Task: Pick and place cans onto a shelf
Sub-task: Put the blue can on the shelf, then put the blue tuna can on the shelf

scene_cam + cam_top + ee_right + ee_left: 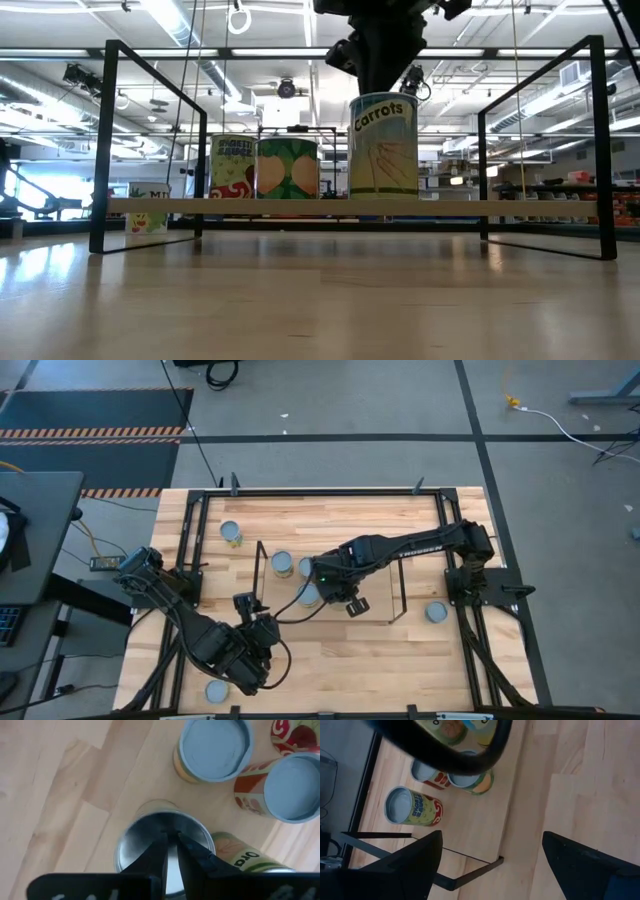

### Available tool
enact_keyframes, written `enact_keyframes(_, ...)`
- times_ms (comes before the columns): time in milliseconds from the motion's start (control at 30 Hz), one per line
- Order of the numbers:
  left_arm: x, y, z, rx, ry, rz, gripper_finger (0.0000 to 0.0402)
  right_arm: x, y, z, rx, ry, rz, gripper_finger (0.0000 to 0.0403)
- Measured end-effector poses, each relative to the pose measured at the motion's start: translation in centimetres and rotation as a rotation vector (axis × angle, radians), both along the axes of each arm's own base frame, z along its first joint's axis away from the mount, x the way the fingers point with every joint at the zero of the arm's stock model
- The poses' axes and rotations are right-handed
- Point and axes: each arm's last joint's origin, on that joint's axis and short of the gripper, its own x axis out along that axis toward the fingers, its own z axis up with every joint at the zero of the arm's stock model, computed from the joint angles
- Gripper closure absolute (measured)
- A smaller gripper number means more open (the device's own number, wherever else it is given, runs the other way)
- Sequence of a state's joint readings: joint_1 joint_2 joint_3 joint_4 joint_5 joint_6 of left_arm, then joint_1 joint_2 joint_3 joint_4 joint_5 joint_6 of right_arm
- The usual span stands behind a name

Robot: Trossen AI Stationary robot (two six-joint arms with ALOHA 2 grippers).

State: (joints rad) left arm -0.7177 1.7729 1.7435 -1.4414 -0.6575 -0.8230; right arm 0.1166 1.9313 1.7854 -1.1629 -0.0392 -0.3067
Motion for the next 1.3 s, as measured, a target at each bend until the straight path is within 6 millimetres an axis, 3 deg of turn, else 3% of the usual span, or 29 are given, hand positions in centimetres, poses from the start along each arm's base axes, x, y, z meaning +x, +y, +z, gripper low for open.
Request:
enact_keyframes(167,0.1,0.1,0.0,0.027,-0.01,-0.01,0.0054,0.0,0.8,2.4,0.016,-0.077,0.011,0.0355)
enact_keyframes(300,0.3,0.2,0.1,0.041,-0.028,-0.014,0.0054,-1.7,0.6,5.6,0.009,-0.142,-0.013,0.0354)
enact_keyframes(467,0.3,0.1,0.0,0.022,0.025,-0.058,0.0054,-7.2,0.0,9.2,0.026,-0.128,-0.141,0.0354)
enact_keyframes(667,0.4,0.3,0.2,0.033,0.02,-0.07,0.0054,-16.1,0.6,10.9,-0.002,-0.109,-0.399,0.0351)
enact_keyframes(800,1.3,0.7,0.3,0.033,-0.006,-0.097,0.0054,-21.6,1.2,10.1,0.069,-0.067,-0.599,0.0326)
enact_keyframes(933,2.5,1.2,0.4,0.022,-0.029,-0.135,0.0054,-25.1,2.1,7.7,0.165,-0.013,-0.72,0.0283)
enact_keyframes(1067,3.5,1.7,0.6,0.026,-0.048,-0.162,0.0054,-26.4,3.6,4.6,0.242,0.081,-0.779,0.0236)
enact_keyframes(1300,5.1,2.5,0.8,-0.095,-0.058,-0.218,0.0054,-26.9,6.0,-1.6,0.308,0.256,-0.838,0.0142)
